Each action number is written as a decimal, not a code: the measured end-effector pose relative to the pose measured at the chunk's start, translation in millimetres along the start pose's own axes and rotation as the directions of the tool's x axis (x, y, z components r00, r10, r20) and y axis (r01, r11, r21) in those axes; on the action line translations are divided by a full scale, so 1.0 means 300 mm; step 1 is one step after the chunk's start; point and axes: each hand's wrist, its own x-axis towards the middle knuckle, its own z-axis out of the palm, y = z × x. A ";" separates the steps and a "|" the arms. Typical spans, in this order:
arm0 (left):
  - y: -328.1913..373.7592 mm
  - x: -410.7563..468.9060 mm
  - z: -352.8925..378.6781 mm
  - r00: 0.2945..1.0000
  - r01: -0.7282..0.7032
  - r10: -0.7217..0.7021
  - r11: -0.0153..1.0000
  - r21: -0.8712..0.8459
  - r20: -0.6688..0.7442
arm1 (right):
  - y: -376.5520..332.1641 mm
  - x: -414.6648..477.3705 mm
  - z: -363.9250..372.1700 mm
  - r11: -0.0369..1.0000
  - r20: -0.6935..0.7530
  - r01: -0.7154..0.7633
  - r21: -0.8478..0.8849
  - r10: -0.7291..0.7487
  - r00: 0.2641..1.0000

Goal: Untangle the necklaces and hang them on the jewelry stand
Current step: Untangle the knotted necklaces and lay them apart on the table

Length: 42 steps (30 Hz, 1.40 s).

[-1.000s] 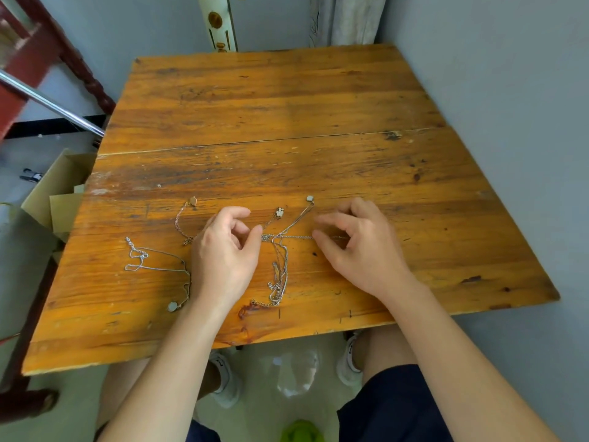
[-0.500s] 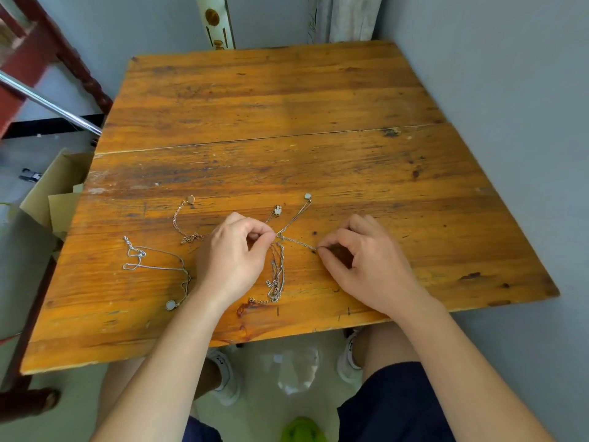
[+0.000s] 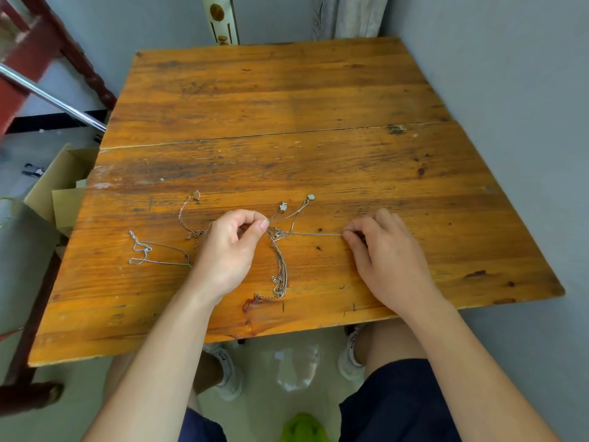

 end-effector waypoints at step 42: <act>0.031 0.003 0.006 0.976 0.055 -0.123 0.938 -0.342 -0.182 | -0.071 -0.073 -0.021 0.972 -0.030 -0.201 -0.123 0.199 0.980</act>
